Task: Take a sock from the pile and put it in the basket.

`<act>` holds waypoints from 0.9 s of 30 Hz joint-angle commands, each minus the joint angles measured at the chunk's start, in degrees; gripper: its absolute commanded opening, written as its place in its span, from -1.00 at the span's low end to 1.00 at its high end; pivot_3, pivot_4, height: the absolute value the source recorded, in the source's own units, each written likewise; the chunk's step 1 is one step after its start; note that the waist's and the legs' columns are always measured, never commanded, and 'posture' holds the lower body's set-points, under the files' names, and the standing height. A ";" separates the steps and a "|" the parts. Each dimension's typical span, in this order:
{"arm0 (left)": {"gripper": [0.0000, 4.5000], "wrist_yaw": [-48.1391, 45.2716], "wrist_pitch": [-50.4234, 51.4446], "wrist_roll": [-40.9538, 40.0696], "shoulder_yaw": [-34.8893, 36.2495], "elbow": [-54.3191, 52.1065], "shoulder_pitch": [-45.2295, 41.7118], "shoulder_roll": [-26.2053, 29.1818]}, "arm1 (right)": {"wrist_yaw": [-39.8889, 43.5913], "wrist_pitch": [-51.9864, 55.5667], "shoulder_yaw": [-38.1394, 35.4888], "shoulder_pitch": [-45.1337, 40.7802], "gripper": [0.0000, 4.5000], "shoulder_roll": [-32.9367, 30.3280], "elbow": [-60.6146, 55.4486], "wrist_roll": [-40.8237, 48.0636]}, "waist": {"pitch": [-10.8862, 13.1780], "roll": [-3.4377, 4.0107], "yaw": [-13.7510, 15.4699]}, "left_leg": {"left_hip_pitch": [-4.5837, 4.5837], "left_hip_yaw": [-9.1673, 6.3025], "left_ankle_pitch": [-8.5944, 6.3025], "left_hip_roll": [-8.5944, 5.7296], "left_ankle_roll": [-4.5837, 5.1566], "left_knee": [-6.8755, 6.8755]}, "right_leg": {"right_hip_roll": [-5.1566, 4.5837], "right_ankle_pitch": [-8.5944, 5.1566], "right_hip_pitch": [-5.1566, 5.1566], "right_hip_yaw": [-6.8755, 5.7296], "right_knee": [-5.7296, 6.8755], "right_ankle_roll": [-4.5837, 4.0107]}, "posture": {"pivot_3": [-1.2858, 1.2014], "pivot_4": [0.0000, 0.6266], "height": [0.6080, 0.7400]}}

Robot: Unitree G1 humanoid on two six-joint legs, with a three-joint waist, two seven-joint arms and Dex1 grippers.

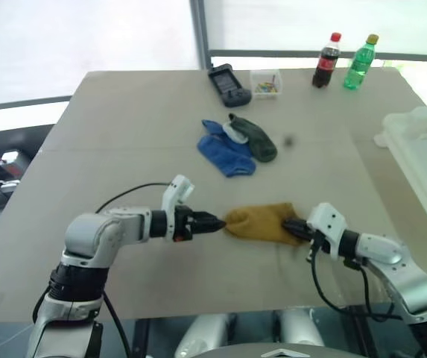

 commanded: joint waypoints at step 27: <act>0.51 10.33 20.11 -13.07 13.80 9.23 -3.83 -13.83 | -1.22 1.63 0.38 1.05 -1.00 1.24 -1.64 -1.49 | 0.00 -0.03 0.07 | 0.00 0.00 -0.01 -0.01 -0.02 0.06 | 0.03 0.00 0.01 -0.01 0.02 0.00 | 0.03 -0.52 1.00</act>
